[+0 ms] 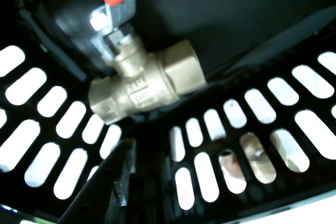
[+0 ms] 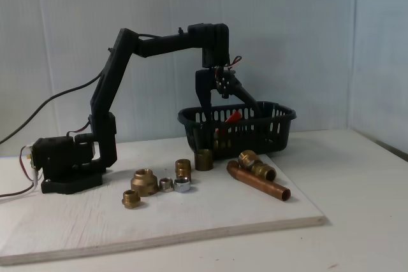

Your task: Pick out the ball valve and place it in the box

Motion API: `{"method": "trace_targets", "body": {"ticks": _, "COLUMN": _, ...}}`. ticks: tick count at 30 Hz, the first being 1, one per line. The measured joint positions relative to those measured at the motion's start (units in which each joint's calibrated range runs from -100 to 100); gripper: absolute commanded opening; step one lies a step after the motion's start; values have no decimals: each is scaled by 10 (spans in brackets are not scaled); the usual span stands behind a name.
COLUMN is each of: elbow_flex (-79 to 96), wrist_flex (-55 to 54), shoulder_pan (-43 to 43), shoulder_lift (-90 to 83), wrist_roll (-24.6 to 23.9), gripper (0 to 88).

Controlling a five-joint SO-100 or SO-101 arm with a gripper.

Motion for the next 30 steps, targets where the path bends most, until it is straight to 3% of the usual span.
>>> {"method": "trace_targets", "body": {"ticks": 11, "elbow_flex": -31, "wrist_flex": 0, "shoulder_pan": 14, "shoulder_lift": -17, "wrist_roll": 8, "gripper": 505}}
{"method": "trace_targets", "body": {"ticks": 21, "elbow_flex": 44, "wrist_flex": 0, "shoulder_pan": 13, "shoulder_lift": -188, "wrist_roll": 27, "gripper": 504}}
{"method": "trace_targets", "body": {"ticks": 30, "elbow_flex": 192, "wrist_flex": 1, "shoulder_pan": 14, "shoulder_lift": -336, "wrist_roll": 43, "gripper": 260}}
